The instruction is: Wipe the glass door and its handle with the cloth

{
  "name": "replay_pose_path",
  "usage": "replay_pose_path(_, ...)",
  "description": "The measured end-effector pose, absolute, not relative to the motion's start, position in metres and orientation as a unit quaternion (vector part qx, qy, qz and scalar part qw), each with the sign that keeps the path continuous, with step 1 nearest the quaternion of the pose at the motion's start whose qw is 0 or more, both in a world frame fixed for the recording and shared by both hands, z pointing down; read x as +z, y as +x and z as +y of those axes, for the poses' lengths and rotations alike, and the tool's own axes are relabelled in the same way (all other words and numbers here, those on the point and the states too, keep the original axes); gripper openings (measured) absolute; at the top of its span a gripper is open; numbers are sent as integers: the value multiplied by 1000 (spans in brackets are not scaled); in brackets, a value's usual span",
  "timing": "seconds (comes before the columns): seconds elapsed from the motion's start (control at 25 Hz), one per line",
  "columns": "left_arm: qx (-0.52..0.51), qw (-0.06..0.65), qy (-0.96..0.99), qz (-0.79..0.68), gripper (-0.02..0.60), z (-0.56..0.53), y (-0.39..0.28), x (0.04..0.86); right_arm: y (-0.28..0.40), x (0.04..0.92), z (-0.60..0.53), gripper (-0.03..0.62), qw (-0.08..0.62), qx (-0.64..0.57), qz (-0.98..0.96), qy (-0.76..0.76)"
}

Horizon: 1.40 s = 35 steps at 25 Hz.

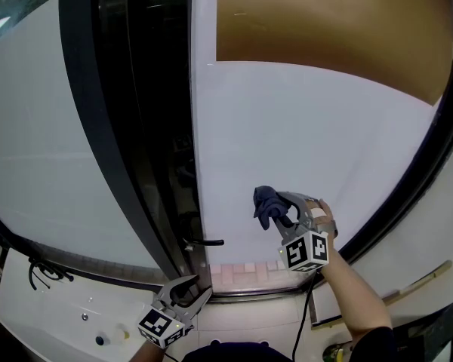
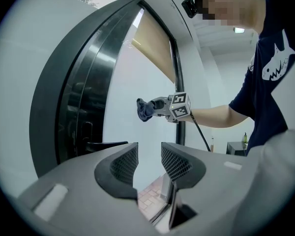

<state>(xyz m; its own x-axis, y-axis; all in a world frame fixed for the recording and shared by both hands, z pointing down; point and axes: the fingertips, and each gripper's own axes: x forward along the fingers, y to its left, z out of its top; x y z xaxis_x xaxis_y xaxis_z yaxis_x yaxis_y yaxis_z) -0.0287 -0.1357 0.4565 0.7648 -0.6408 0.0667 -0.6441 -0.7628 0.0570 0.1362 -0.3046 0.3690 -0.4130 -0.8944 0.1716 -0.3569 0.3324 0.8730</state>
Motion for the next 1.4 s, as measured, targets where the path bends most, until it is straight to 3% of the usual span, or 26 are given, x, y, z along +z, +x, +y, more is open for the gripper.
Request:
replay_pose_path(0.36, 21, 37, 945, -324, 141, -136, -13, 456, 243, 365, -306, 153, 379, -375, -691, 487)
replay_pose_path(0.56, 22, 38, 945, -325, 141, -136, -15, 458, 255, 365, -304, 153, 374, -361, -690, 503)
replay_pose_path(0.72, 23, 38, 943, -330, 141, -136, -21, 459, 209, 363, -286, 153, 343, -375, -722, 470)
replay_pose_path(1.08, 19, 37, 939, -342, 141, -129, -36, 462, 34, 375, -267, 153, 292, -407, -793, 347)
replay_pose_path(1.4, 18, 46, 930, -363, 141, -124, -56, 466, -71, 404, -269, 153, 301, -438, -805, 264)
